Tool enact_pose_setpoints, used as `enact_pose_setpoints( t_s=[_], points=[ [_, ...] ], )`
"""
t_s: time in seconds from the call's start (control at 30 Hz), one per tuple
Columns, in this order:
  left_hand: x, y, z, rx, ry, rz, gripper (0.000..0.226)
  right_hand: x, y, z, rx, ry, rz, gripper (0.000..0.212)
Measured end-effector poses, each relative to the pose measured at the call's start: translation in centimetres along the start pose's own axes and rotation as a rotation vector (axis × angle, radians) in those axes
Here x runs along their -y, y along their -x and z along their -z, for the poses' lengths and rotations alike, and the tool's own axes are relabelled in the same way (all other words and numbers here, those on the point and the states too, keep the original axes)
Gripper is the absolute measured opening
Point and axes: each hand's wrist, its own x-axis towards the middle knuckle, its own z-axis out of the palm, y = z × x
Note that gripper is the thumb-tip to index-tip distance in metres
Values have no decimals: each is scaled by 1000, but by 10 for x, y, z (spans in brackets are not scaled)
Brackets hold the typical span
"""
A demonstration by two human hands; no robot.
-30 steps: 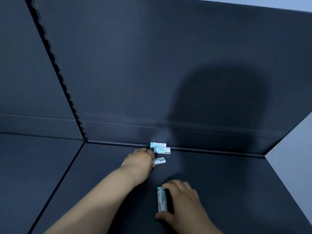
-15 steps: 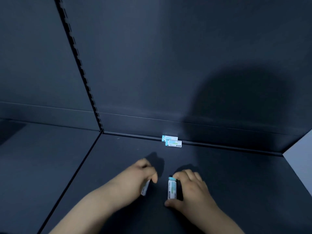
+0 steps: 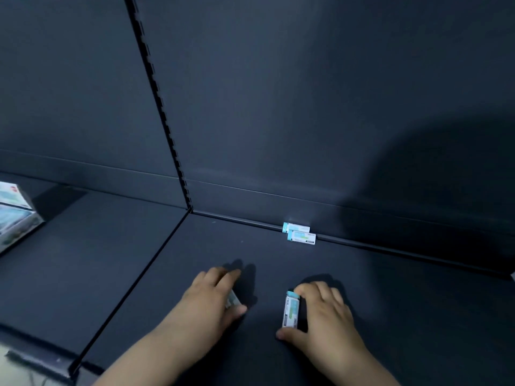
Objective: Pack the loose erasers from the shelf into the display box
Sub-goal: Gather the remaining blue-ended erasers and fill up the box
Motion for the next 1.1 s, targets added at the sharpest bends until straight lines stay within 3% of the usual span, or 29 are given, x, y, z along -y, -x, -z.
enact_pose_setpoints(
  t_s=[0.07,0.13,0.3,0.6,0.77,0.97,1.1],
  points=[
    [-5,-1,-5,80,-153,122,76,0,-1,-1,5,-3,5,63],
    [-6,-2,-6,67,-119,138,78,-1,-2,-1,9,-7,16,65],
    [-9,4,-18,78,112,-24,78,-7,-2,-2,74,-4,73,80],
    [7,9,-5,-76,4,-180,68,19,-1,-1,75,-74,5,68],
    [64,29,33,-254,-87,-294,59,94,-7,-23,-29,-101,65,65],
    [198,62,92,-374,-168,-346,66,226,-30,-84,-197,-209,70,63],
    [271,86,127,-385,-181,-299,68,303,-46,-114,-151,-293,74,62]
  ],
)
